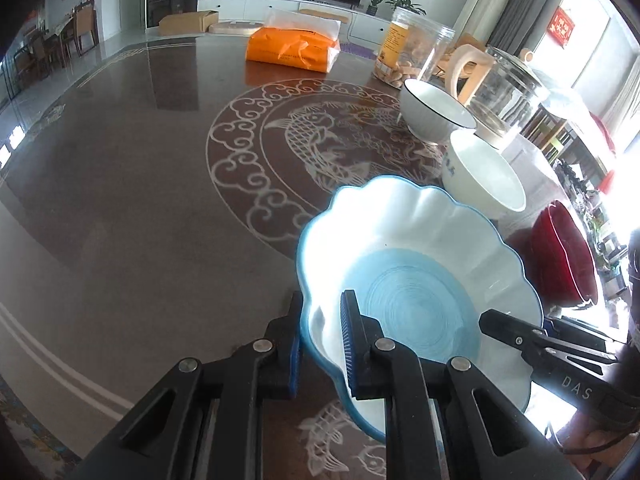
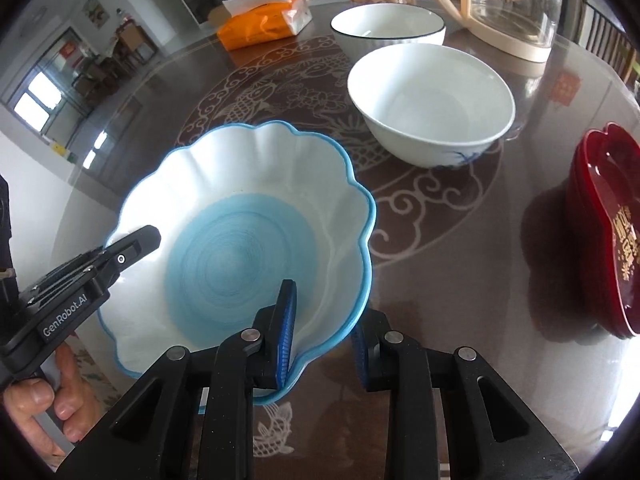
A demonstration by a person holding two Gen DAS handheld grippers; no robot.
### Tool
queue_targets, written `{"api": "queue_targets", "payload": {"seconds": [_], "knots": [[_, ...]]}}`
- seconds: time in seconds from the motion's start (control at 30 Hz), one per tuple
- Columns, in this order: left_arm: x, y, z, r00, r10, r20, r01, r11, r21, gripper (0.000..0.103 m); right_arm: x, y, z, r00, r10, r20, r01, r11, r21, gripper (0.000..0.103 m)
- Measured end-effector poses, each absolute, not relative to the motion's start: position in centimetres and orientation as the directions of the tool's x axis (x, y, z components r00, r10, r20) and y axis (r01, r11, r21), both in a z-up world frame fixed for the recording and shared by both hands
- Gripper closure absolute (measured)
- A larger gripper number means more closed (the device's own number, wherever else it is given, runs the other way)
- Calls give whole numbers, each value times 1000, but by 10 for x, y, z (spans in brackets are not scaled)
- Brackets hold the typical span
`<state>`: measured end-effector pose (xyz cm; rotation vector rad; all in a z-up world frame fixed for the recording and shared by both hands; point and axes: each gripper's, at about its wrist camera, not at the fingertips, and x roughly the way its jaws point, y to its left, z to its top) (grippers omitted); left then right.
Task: Organize plates and bowls
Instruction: 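Carry the scalloped bowl toward the table edge, lower it and open both grippers, then move both grippers toward the white bowl with blue pattern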
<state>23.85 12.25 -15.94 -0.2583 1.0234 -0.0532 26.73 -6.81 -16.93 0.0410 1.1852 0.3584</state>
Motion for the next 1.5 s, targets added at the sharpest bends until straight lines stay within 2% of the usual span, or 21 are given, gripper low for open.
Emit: {"api": "queue_targets", "payload": {"seconds": [0.23, 0.4, 0.47, 0.5, 0.53, 0.57, 0.6, 0.63, 0.67, 0.7, 0.77, 0.93, 1.1, 1.4, 1.5], "knots": [[215, 78, -169, 533, -191, -825, -40, 967, -250, 87, 237, -109, -171, 362, 237, -902, -225, 961, 162, 78], [211, 70, -170, 543, -193, -817, -30, 968, -249, 87, 229, -132, -176, 375, 269, -887, -189, 959, 211, 79], [204, 75, -159, 575, -175, -799, -48, 968, -246, 85, 222, -137, -168, 412, 282, -867, -187, 957, 223, 73], [199, 77, -151, 596, -148, -789, -57, 972, -226, 85, 218, -140, -161, 435, 289, -853, -186, 956, 229, 55], [192, 79, -143, 615, -118, -779, -71, 976, -204, 84, 213, -145, -152, 466, 298, -833, -186, 954, 237, 46], [187, 80, -136, 630, -91, -771, -89, 978, -188, 77, 209, -148, -142, 501, 294, -814, -180, 955, 235, 39], [182, 83, -129, 641, -66, -765, -109, 978, -176, 69, 203, -153, -131, 536, 280, -796, -170, 960, 224, 39], [176, 83, -122, 657, -39, -753, -135, 976, -169, 38, 198, -158, -122, 564, 263, -782, -160, 965, 209, 38], [168, 83, -115, 683, -7, -730, -164, 973, -163, 17, 193, -162, -115, 587, 243, -773, -148, 970, 192, 34], [159, 81, -107, 715, 32, -698, -191, 970, -150, 13, 189, -165, -108, 607, 217, -764, -133, 976, 171, 31], [148, 67, -96, 743, 92, -663, -192, 978, -80, 12, 180, -169, -99, 634, 183, -751, -120, 983, 139, 31], [133, 28, -81, 740, 149, -655, -132, 988, 76, 12, 152, -174, -86, 689, 129, -713, -110, 991, 73, 31], [126, 7, -81, 724, 159, -671, -96, 987, 129, 11, 133, -178, -89, 710, 106, -696, -102, 994, 47, 31], [114, -1, -76, 716, 173, -676, -99, 984, 147, 11, 121, -195, -88, 713, 120, -691, -86, 993, 84, 31], [109, -4, -73, 724, 211, -656, -117, 976, 185, 4, 119, -199, -85, 725, 108, -681, -71, 994, 82, 30]]}}
